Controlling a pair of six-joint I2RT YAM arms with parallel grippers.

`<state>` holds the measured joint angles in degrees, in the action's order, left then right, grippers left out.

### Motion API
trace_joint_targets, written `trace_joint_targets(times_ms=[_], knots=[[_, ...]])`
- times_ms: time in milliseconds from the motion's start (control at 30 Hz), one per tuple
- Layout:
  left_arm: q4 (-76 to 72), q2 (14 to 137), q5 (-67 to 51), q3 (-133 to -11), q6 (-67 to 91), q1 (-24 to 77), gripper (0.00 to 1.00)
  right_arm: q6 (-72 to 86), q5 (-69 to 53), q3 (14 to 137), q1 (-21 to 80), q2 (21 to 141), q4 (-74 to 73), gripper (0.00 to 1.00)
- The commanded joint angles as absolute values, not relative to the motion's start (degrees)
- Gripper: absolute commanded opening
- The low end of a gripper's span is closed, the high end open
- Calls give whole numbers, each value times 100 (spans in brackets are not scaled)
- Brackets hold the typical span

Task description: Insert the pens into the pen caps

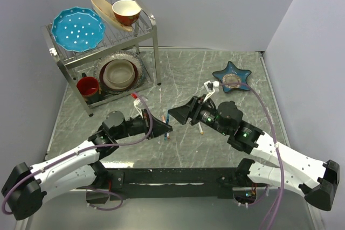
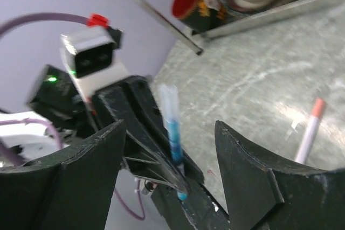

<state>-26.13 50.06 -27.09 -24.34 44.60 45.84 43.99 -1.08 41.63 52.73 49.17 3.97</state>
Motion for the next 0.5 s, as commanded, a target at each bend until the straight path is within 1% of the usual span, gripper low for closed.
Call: trace_joint_targets(times_ms=[0,100,167,267,300,333,467], knots=[[-2558,4650,-3093,-2373,4201,4579,1,3885,-719,4850,5274,5097,264,75],[-2566,4544,-3304,-2320,4192,4579,1,3753,-756,5114,5291,5299,211,73],[-2602,4483,-3427,-2294,4192,4579,1,3674,-730,5211,5291,5396,158,70],[-2532,4421,-3472,-2276,4175,4579,1,3595,-808,5352,5291,5475,202,63],[-2505,4403,-3463,-2276,4157,4579,1,3586,-861,5379,5291,5502,193,58],[-2487,4403,-3472,-2294,4149,4579,1,3569,-931,5405,5291,5554,185,57],[-2566,4412,-3454,-2294,4166,4579,1,3577,-993,5266,5370,5616,202,54]])
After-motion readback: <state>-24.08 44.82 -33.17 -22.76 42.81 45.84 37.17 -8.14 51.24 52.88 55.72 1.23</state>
